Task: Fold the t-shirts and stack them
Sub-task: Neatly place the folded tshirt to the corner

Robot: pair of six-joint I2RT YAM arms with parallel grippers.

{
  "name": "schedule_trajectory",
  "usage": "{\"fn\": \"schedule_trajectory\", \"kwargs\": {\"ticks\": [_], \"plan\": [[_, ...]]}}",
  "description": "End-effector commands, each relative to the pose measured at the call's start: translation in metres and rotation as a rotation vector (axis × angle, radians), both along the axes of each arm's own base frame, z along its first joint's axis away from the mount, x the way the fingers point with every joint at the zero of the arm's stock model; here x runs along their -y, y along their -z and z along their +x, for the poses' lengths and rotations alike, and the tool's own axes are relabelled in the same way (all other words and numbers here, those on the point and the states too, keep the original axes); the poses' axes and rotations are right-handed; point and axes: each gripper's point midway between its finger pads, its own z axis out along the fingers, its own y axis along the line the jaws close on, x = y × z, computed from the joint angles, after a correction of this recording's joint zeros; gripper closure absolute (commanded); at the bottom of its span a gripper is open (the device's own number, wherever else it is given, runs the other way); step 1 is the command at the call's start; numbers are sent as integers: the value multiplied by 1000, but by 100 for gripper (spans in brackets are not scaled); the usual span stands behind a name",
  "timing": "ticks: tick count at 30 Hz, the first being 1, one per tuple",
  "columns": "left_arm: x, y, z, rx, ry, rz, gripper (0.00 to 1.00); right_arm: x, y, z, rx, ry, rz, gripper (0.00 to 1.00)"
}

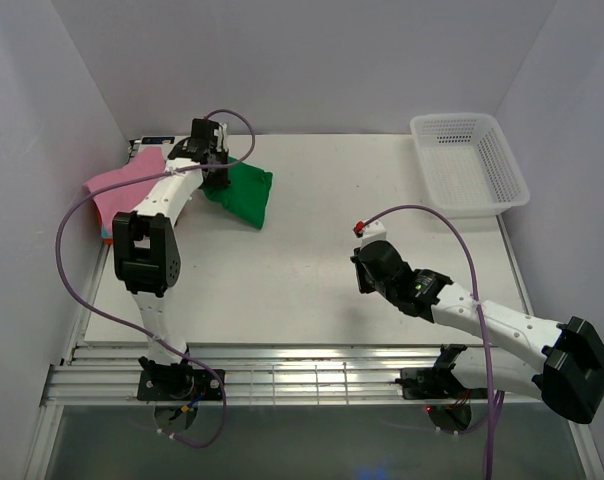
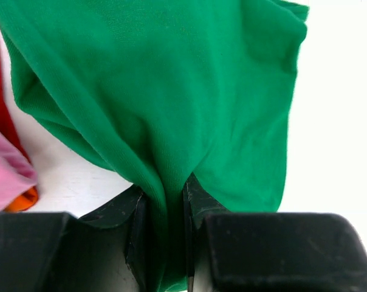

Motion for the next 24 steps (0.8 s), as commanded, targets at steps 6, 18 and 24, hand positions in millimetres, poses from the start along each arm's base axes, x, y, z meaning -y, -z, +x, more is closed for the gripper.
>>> {"fn": "schedule_trajectory", "kwargs": {"ticks": [6,18,24], "plan": [[-26,-72,24,136,-8,28,100,-8,-3,3,23,-22,25,91],[-71,-107,28,208,-104,57,100,-6,7,-5,-8,-37,30,91],[-86,-129,38,258,-123,40,100,-2,11,-9,-16,-39,21,91]]}}
